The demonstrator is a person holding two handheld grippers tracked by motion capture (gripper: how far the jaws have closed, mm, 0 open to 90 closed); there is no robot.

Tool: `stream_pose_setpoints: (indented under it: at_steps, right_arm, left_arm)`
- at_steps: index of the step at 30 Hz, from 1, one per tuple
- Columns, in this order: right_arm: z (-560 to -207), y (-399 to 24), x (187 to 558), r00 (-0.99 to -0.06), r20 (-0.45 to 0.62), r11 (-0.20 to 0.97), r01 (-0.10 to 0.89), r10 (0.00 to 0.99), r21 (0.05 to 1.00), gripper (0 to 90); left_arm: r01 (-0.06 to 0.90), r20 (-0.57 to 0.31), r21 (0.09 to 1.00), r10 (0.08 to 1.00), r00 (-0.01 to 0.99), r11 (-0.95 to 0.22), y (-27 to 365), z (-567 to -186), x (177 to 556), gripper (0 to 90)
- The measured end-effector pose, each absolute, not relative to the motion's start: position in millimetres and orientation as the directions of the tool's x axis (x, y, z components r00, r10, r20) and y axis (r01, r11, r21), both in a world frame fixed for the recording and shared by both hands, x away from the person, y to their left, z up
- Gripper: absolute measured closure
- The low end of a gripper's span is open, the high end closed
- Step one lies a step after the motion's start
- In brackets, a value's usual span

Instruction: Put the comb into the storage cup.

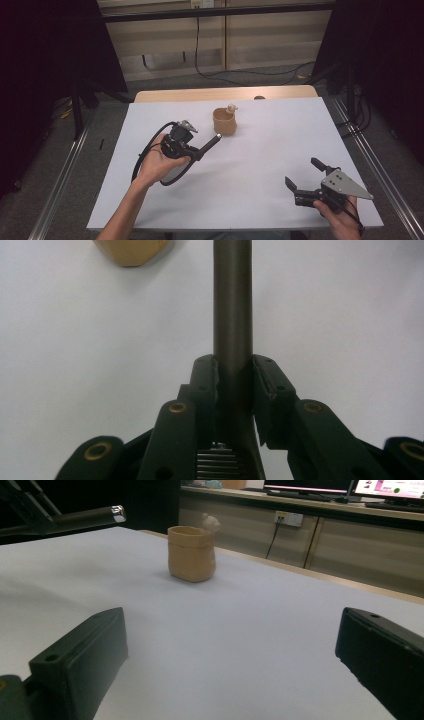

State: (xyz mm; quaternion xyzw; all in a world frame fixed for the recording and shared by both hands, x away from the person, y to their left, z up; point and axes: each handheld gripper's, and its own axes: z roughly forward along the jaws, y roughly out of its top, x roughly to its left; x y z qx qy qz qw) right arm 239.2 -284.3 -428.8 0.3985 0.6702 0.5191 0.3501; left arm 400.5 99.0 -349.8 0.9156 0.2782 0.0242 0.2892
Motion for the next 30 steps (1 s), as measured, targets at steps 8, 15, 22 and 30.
stream_pose_setpoints:
  at_steps: [8,15,22,30]
  right_arm:
    - [-422.6,-266.3,247.0,-0.518,-0.067,0.178,0.168,0.853,0.970,0.3]
    - [-416.3,-250.4,258.1,-0.587,-0.057,0.207,0.192,0.807,0.959,0.4]
    - [-403.1,-241.8,266.2,-0.659,-0.039,0.240,0.218,0.751,0.946,0.5]
    - [-399.7,-230.2,273.6,-0.722,-0.020,0.274,0.237,0.692,0.932,1.0]
  left_arm:
    - [0.475,-0.115,0.513,0.491,0.864,-0.715,93.3,-351.2,396.4,72.9]
    - [0.445,-0.103,0.503,0.460,0.882,-0.741,82.1,-351.1,389.4,72.9]
    - [0.408,-0.073,0.473,0.427,0.901,-0.781,70.9,-352.8,383.7,72.9]
    - [0.392,-0.049,0.435,0.413,0.910,-0.811,62.3,-354.8,376.0,72.9]
